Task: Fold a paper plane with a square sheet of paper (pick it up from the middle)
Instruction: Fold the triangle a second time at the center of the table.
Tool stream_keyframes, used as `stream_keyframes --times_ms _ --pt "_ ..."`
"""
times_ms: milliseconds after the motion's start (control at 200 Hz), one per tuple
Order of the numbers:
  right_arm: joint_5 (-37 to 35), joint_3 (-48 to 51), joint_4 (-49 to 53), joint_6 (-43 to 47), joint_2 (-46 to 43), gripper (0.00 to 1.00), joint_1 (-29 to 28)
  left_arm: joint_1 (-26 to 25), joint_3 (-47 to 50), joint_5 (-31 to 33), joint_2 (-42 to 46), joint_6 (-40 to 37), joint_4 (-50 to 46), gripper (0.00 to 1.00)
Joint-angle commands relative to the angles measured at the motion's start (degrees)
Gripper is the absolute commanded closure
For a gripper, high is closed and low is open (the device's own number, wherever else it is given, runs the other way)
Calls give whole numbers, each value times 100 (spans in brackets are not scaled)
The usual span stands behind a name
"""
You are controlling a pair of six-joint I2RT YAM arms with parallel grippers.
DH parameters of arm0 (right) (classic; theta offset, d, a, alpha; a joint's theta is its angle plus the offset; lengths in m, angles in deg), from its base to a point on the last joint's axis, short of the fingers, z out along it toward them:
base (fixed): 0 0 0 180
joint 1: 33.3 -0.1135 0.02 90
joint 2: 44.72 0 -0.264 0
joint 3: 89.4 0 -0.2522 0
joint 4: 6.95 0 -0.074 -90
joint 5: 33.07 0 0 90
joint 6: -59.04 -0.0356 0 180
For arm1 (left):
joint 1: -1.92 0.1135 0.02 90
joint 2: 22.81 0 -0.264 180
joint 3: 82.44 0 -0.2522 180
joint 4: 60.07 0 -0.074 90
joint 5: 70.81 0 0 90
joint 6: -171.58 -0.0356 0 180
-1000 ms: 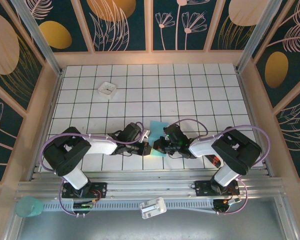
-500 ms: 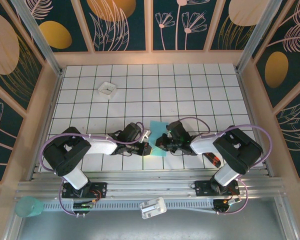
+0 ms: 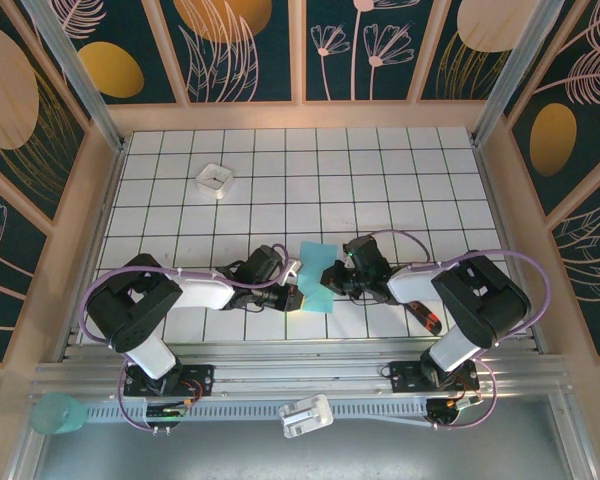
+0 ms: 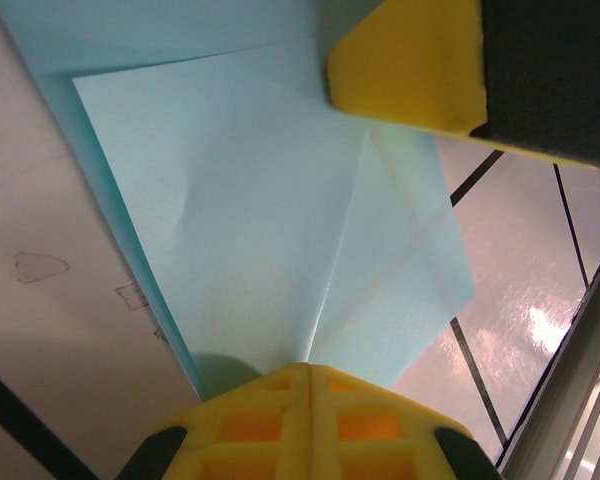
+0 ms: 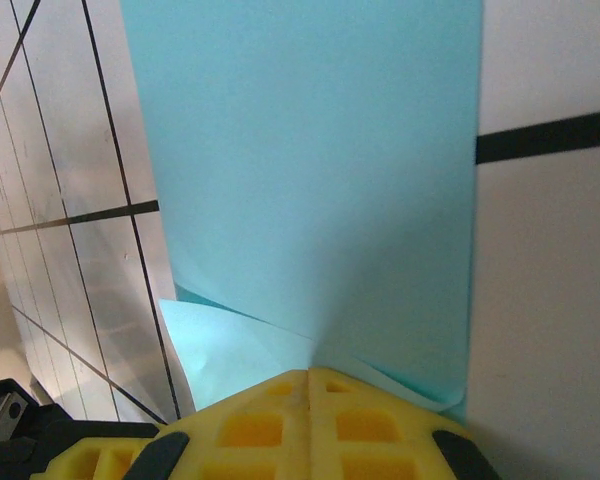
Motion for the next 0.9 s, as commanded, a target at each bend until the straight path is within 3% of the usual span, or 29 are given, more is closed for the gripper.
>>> stream_keyframes --times_ms 0,305,500,716,891 --pt "-840 245 611 297 57 100 354 45 267 295 -176 -143 -981 100" --pt "-711 149 637 687 81 100 793 46 249 251 -151 -126 -965 100" --pt "-530 -114 759 1074 -520 100 876 42 193 181 -163 -108 -937 100" --pt "-432 -24 527 928 -946 100 412 40 196 156 -174 -114 -928 100" --pt "-380 1 94 656 -561 100 -98 50 123 146 -198 -126 -937 100"
